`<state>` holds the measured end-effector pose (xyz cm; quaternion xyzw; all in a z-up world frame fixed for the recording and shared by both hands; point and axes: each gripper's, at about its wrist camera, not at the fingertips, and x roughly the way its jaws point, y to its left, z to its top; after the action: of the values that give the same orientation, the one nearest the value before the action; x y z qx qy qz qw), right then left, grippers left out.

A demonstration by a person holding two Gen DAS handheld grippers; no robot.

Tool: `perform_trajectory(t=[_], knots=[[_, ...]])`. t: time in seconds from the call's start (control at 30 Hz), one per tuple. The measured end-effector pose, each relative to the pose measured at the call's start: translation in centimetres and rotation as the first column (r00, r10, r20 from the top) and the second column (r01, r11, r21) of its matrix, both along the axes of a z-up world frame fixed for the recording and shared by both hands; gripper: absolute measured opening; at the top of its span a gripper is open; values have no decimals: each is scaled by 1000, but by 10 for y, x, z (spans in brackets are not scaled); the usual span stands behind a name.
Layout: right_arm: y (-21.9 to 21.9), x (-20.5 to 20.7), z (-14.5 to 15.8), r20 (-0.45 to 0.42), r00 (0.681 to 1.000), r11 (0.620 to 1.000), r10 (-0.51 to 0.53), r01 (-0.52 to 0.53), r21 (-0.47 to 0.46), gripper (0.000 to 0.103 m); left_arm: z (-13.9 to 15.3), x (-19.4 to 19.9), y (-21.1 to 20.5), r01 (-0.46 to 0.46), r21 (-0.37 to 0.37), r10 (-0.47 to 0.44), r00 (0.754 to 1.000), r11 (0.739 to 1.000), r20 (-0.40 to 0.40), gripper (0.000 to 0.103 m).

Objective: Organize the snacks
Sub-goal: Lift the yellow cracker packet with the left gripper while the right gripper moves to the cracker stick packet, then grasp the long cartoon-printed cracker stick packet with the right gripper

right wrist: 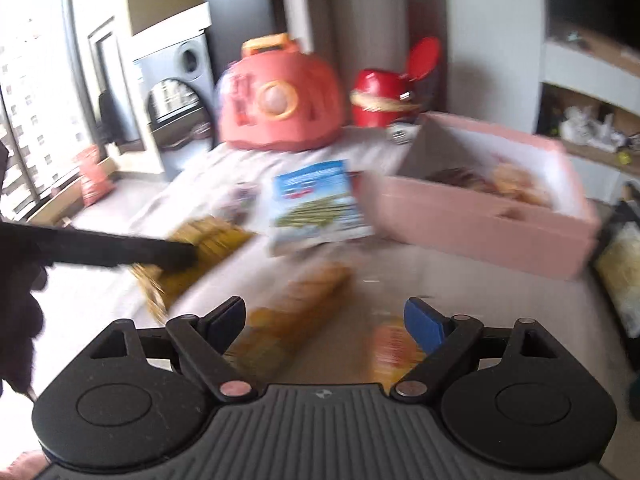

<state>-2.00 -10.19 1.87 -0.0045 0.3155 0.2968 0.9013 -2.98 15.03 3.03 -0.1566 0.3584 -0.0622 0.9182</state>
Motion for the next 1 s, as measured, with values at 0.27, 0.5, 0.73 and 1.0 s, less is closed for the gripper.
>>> perform_trajectory(t=[0.27,0.5,0.73,1.0], knots=[[39,14,-27,-111,987,987,116,-127,-98,87,-13,-1,3,19,-66,-21,1000,998,-23,48],[-12,26,-36,-118,993,995,-6,-6,-102,94,-19,1,-32,92,26,-91,996,995,-15,48],[-8,9,-48,-35,997,986,-71,65,-151,103,-20,2,-30,50,60,-47,998,997,-37,49],[-19,27,-36,-77,995,993,-70,62,-102,94,-22,4,-40,49,136,-43,998,990,-48,54]])
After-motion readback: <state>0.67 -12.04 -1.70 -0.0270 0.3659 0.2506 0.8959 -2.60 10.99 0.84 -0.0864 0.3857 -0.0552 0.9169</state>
